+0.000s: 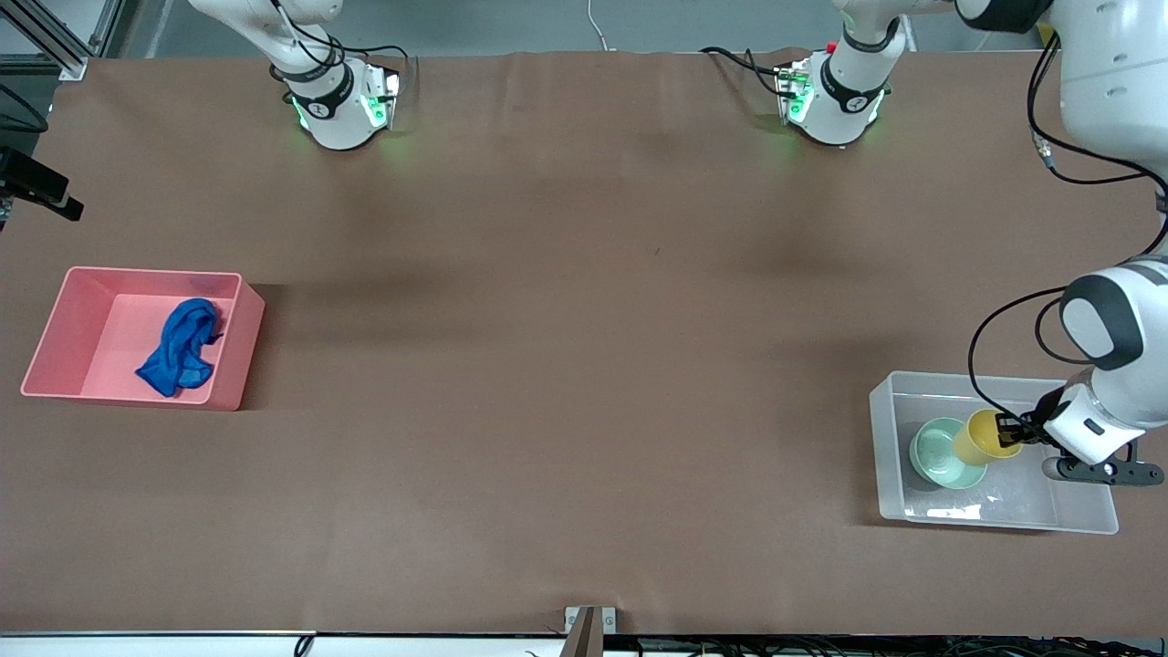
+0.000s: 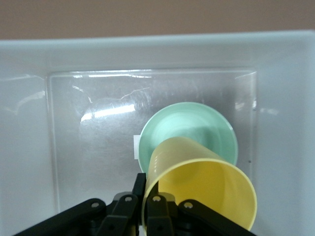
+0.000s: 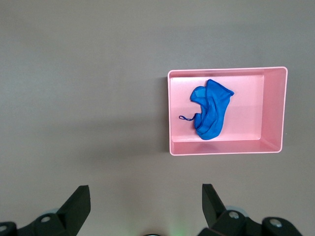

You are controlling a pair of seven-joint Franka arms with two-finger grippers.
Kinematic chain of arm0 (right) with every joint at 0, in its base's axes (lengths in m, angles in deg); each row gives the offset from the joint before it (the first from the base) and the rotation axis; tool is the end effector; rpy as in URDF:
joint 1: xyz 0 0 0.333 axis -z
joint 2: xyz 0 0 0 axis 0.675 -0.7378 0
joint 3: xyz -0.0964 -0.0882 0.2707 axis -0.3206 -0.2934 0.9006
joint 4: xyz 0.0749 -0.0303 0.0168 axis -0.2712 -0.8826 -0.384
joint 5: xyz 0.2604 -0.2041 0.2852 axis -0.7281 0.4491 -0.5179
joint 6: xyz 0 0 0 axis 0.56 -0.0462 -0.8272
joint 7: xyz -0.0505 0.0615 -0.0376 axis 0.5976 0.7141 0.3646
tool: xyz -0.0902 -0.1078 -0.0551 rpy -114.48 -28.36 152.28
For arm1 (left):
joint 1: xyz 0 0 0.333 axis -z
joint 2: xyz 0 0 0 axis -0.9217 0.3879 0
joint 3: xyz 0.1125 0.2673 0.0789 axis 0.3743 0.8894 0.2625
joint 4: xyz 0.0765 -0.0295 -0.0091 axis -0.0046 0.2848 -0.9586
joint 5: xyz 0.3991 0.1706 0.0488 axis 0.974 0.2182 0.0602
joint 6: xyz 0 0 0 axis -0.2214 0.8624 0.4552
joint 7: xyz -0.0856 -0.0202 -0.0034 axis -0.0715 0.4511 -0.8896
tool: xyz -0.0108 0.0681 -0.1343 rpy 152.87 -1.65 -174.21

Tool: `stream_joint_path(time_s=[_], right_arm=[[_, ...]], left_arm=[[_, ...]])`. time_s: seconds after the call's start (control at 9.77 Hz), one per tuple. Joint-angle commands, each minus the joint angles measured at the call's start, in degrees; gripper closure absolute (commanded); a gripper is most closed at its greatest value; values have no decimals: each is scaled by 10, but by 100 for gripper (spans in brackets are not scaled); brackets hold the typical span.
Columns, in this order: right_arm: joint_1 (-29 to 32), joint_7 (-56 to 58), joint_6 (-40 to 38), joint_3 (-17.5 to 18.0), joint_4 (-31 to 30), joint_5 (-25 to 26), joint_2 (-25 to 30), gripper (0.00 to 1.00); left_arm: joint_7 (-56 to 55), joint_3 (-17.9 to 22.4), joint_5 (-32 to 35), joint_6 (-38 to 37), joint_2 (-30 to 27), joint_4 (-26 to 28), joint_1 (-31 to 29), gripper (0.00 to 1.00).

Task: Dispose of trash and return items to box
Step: 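Carry the yellow cup with the left gripper into the green bowl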

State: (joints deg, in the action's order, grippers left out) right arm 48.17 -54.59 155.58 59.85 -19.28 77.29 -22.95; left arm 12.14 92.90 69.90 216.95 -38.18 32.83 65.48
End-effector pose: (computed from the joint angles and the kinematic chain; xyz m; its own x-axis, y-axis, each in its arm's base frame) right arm 0.5658 -0.0773 0.6025 0.9965 -0.0773 -0.0313 -0.0779 -0.9968 -0.0176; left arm 0.7355 0.1227 0.2117 0.9908 -0.1045 0.0861 -0.1052 -0.9944 0.0044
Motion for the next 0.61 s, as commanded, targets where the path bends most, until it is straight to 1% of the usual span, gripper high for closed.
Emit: stream_joint_path(time_s=[0.0, 0.2, 0.31, 0.41, 0.51], right_arm=[[5, 3, -7, 2, 5, -3, -1, 0], [6, 3, -7, 3, 5, -2, -1, 0], [6, 2, -7, 2, 3, -2, 0, 0], [5, 3, -7, 3, 3, -2, -1, 0], [6, 3, -7, 3, 3, -2, -1, 0]], left_arm=[[11, 5, -16, -13, 31, -16, 6, 100], [10, 5, -15, -8, 42, 11, 6, 96], [6, 5, -15, -8, 44, 10, 6, 73], [2, 5, -15, -10, 40, 12, 6, 1], [1, 5, -15, -12, 26, 10, 7, 0]])
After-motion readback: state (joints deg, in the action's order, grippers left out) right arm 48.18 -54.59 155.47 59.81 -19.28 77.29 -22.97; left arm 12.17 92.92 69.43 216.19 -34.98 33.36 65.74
